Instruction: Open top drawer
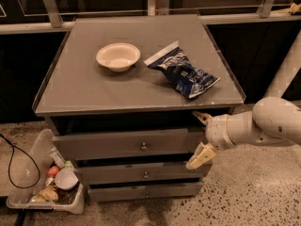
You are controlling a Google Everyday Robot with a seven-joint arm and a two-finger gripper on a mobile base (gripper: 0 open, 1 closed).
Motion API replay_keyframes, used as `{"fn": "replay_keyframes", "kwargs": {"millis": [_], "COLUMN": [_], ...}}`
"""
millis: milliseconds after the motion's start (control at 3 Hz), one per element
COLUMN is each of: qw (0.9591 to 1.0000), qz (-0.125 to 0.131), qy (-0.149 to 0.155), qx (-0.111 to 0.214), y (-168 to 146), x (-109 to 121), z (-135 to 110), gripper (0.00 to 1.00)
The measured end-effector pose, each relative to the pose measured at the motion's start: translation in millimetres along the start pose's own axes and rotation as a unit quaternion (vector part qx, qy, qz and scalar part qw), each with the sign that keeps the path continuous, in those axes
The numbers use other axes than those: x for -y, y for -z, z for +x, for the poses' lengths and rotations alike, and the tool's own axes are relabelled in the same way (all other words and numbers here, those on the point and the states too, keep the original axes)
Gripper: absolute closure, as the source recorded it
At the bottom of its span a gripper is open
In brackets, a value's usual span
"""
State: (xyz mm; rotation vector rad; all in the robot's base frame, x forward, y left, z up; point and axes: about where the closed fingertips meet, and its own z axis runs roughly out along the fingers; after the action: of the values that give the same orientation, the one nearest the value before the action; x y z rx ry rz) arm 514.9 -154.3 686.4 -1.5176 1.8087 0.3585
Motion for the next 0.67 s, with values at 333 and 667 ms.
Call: {"fn": "replay_keyframes", "kwargs": {"millis": [333,667], "qw": [0.9998,0.9997], "qz": [-0.016,-0.024], "qy": [-0.005,-0.003], "qx": [0.009,0.011], "y": [-11.6,-20.1], "x": [-13.3,-18.6], "z": [2.5,2.9], "gripper": [0.00,0.00]}}
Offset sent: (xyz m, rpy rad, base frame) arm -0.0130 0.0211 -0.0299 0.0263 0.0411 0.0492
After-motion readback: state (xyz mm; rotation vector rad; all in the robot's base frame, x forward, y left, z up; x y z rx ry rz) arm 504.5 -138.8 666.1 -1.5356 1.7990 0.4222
